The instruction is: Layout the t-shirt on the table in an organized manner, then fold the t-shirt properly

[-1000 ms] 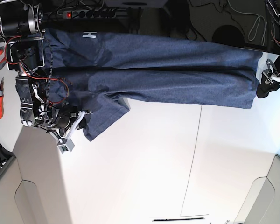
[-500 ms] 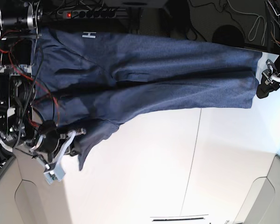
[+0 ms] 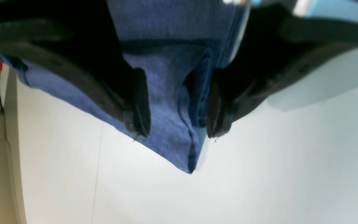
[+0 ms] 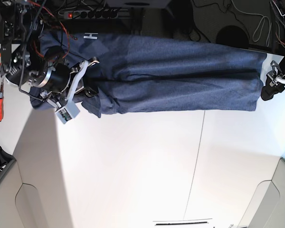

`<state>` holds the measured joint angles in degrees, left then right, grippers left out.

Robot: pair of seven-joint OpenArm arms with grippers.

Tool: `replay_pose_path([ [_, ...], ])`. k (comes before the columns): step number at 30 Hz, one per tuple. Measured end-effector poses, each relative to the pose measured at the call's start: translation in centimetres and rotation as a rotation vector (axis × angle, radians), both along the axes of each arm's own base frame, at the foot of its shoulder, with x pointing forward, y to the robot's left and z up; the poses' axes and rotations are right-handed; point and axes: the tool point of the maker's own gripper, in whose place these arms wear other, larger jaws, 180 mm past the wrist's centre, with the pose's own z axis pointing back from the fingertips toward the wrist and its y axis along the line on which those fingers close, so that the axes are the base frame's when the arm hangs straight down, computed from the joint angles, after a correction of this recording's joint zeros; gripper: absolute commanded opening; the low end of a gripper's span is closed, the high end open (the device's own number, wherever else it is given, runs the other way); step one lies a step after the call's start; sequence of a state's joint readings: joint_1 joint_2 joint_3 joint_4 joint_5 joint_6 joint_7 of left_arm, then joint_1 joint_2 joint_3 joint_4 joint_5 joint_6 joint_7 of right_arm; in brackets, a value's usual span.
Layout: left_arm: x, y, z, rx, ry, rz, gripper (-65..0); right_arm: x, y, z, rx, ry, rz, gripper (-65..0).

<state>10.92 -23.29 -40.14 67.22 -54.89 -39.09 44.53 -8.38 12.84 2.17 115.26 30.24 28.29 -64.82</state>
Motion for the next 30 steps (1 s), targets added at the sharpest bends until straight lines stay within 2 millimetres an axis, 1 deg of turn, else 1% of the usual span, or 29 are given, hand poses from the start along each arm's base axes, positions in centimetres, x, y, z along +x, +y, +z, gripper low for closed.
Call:
replay_pose_path([
  [2,0.0,0.0,0.0,0.000,-0.001,0.000,-31.9,-0.5,0.5,1.4,0.006,-0.044,0.015,-65.0],
  [5,0.0,0.0,0.0,0.000,0.000,0.000,-31.9,-1.9,1.0,2.0,0.011,-0.052,0.031,-65.0],
  [13,0.0,0.0,0.1,-0.003,-0.004,0.001,-31.9,-5.6,1.5,0.5,0.042,0.048,0.040,-65.0],
  [16,0.1,0.0,0.1,-0.004,-0.006,0.002,-31.9,-6.4,1.5,0.1,0.045,0.073,0.040,-65.0],
  [18,0.1,0.0,0.1,-0.004,-0.006,0.003,-31.9,-6.6,1.5,0.0,0.045,0.078,0.040,-65.0],
  [19,0.1,0.0,0.1,-0.005,-0.006,0.002,-31.9,-6.6,1.5,0.0,0.045,0.078,0.040,-60.3],
  [20,0.1,0.0,0.1,-0.005,-0.007,0.003,-31.9,-6.6,1.5,0.0,0.045,0.077,0.040,-51.4],
  [21,0.1,0.0,0.1,-0.005,-0.006,0.003,-31.9,-6.5,1.6,0.1,0.049,0.072,0.040,-43.9],
  [22,0.1,0.0,0.1,-0.005,-0.006,0.003,-31.9,-6.4,1.6,0.2,0.054,0.065,0.038,-40.1],
  [24,0.1,0.0,0.1,-0.005,-0.007,0.003,-31.9,-6.1,1.7,0.4,0.068,0.048,0.033,-39.7],
  [30,0.1,0.0,0.1,-0.005,-0.006,0.003,-31.9,-6.1,1.8,0.5,0.071,0.046,0.034,-39.7],
])
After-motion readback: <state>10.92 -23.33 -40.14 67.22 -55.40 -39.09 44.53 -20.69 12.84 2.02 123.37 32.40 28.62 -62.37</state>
